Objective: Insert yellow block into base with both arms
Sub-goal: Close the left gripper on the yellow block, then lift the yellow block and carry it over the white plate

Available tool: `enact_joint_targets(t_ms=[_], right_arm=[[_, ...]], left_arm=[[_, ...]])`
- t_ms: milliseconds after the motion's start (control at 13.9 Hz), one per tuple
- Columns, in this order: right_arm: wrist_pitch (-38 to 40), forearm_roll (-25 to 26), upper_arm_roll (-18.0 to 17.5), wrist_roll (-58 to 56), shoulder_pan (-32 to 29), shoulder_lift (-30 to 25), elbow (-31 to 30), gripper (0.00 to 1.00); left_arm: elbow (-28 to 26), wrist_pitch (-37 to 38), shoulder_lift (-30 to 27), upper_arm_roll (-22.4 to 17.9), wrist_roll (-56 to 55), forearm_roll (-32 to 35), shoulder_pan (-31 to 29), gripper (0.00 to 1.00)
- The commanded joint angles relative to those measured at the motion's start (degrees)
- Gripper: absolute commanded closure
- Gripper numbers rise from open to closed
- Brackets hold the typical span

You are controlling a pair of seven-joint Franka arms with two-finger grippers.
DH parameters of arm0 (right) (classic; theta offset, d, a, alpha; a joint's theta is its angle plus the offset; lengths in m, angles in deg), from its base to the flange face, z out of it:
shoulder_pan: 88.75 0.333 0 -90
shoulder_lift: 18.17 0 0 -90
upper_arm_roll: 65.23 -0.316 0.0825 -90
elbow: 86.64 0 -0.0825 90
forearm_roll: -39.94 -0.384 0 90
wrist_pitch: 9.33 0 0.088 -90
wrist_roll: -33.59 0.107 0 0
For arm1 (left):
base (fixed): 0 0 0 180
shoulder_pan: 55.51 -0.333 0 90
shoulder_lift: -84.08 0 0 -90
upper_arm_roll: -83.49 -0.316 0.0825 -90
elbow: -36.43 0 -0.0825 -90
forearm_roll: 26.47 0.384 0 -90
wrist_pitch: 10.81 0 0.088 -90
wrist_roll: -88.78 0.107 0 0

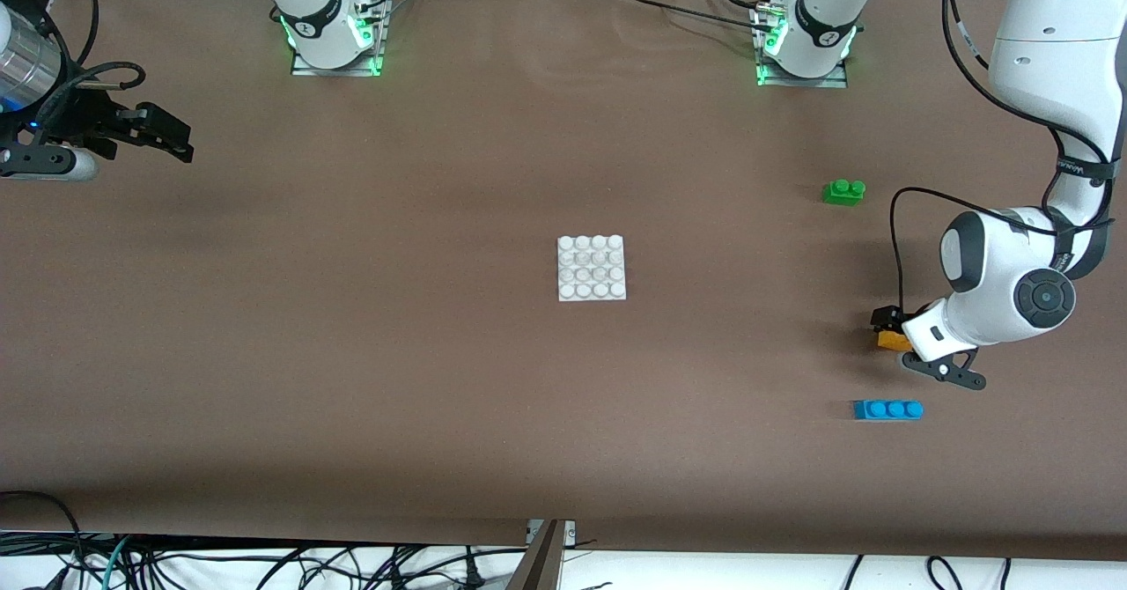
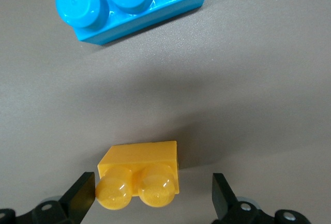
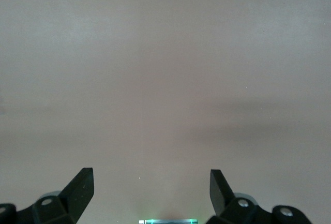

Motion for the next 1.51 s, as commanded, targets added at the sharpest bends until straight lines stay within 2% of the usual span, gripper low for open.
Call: enact_joint_targets(t_ms=[0, 288, 359, 503, 575, 719, 935, 1078, 1222, 1438], right_arm=[[0.68, 0.45, -0.21, -1.24, -0.72, 0.42, 1.25, 0.01], [0.68, 0.27, -0.21, -1.24, -0.99, 0.42, 1.25, 0.01], [0.77, 0.27, -0.21, -1.24, -0.99, 0.42, 1.25, 0.01], [0.77, 0.27, -0.21, -1.24, -0.99, 0.6, 1.25, 0.01], [0.77, 0.27, -0.21, -1.24, -0.99, 0.6, 1.25, 0.01], [0.95, 0.18, -0.21, -1.24, -0.99, 0.6, 1.25, 0.01], [1.03, 0.18, -0.21, -1.24, -1.07, 0.6, 1.17, 0.01], [1.04, 0.18, -0.21, -1.24, -1.08, 0.6, 1.17, 0.01], [1.21, 0.18, -0.21, -1.24, -1.08, 0.6, 1.17, 0.01], [1.12, 0.18, -0.21, -1.24, -1.16, 0.6, 1.17, 0.01]], left_arm=[[0.59, 0.42, -0.04, 0.49, 2.12, -1.5, -1.27, 0.02], [0.59, 0.42, -0.04, 0.49, 2.38, -1.94, -1.44, 0.08], [0.59, 0.42, -0.04, 0.49, 2.47, -1.94, -1.44, 0.15], [0.77, 0.42, -0.04, 0.49, 2.39, -2.55, -1.36, 0.53], [0.77, 0.42, -0.04, 0.49, 2.39, -2.64, -1.36, 0.66], [0.77, 0.42, -0.04, 0.49, 2.39, -2.64, -1.36, 0.74], [1.03, 0.51, -0.3, 0.49, 2.21, -2.64, -1.18, 0.74], [1.21, 1.56, -2.66, 1.02, 1.6, -2.64, -0.74, 0.73], [2.87, 5.76, -5.56, 1.02, 1.24, -2.64, 1.62, 0.73], [8.92, 14.54, -7.68, 1.11, -1.73, -2.64, 5.74, 0.7]])
